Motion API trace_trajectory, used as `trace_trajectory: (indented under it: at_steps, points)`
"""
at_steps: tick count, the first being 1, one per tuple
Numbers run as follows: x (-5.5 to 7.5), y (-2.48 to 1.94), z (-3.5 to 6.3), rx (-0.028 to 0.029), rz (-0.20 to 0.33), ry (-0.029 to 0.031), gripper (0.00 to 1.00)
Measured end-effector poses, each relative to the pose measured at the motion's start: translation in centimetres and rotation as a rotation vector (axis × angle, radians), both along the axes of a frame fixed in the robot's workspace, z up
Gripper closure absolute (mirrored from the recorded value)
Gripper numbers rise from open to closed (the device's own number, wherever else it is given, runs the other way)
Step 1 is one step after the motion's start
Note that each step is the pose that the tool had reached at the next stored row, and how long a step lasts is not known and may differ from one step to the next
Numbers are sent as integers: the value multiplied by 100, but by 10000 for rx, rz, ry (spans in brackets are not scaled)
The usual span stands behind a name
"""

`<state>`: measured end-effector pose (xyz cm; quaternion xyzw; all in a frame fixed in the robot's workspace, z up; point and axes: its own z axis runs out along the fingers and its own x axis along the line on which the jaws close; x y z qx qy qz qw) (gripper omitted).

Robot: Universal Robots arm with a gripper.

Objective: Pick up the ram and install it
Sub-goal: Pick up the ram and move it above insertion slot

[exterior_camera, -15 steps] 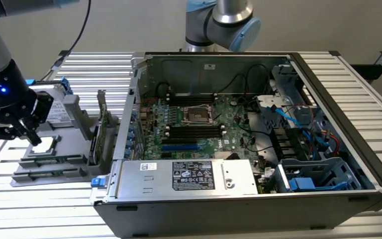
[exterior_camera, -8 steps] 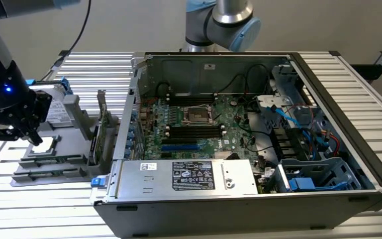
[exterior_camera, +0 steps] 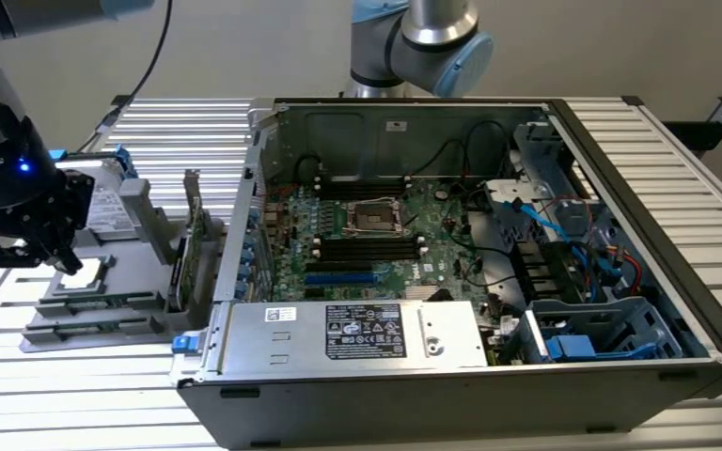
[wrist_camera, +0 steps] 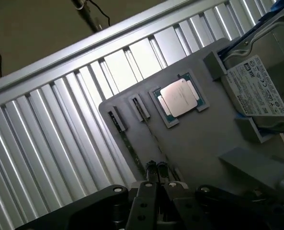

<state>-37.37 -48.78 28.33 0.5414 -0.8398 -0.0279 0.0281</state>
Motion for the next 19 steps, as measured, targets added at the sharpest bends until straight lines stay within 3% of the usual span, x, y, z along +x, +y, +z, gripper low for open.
trace_trajectory:
  at_steps: [5, 19]
  points:
    - [0, -1, -12, 22, 922, 2, 90]
    - [-1, -1, -46, 164, 3472, -2, 90]
